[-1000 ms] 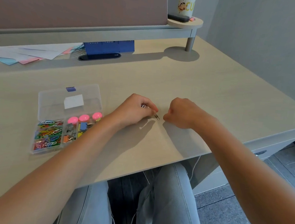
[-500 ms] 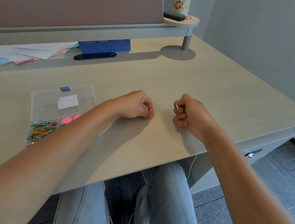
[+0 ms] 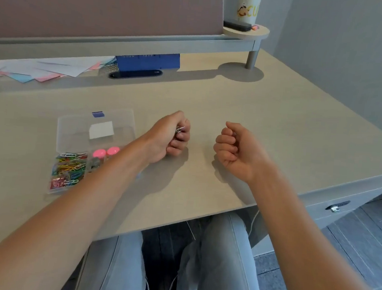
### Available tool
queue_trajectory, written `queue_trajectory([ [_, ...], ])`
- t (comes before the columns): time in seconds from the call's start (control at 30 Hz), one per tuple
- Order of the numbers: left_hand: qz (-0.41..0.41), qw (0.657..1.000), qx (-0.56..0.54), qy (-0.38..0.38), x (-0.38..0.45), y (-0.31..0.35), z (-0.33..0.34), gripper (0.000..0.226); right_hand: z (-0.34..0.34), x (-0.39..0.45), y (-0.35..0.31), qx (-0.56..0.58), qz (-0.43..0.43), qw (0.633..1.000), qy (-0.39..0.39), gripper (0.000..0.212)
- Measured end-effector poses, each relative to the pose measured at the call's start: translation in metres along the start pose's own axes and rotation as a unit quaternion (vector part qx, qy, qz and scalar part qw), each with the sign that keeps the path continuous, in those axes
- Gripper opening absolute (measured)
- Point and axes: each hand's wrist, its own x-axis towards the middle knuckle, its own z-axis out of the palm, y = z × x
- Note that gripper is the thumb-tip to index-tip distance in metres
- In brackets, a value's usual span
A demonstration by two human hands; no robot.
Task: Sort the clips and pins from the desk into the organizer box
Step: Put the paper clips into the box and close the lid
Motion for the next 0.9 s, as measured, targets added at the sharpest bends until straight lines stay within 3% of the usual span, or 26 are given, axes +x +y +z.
queue_trajectory([
  [0.1, 0.021, 0.977, -0.21, -0.029, -0.024, 0.003, -0.023, 0.016, 0.022, 0.008, 0.016, -0.064, -0.013, 0.997, 0.034, 0.035],
  [0.2, 0.062, 0.949, -0.308, -0.002, -0.055, 0.001, -0.046, 0.014, 0.053, 0.019, 0.041, -0.104, -0.013, 0.994, 0.038, 0.034],
  [0.4, 0.051, 0.913, -0.367, 0.169, -0.114, -0.009, -0.113, 0.032, 0.129, 0.043, 0.096, -0.189, 0.026, 0.981, -0.03, 0.048],
  [0.57, 0.098, 0.829, -0.456, 0.308, -0.159, -0.03, -0.181, 0.031, 0.197, 0.054, 0.127, -0.231, 0.004, 0.969, -0.08, 0.053],
  [0.7, 0.123, 0.797, -0.51, 0.299, -0.177, -0.044, -0.199, 0.019, 0.216, 0.063, 0.162, -0.308, -0.001, 0.949, -0.069, 0.047],
  [0.8, 0.134, 0.791, -0.518, 0.296, -0.178, -0.049, -0.208, 0.038, 0.221, 0.068, 0.175, -0.295, -0.027, 0.953, -0.066, 0.048],
  [0.9, 0.135, 0.788, -0.525, 0.291, -0.175, -0.055, -0.21, 0.041, 0.226, 0.072, 0.183, -0.263, -0.051, 0.961, -0.067, 0.048],
])
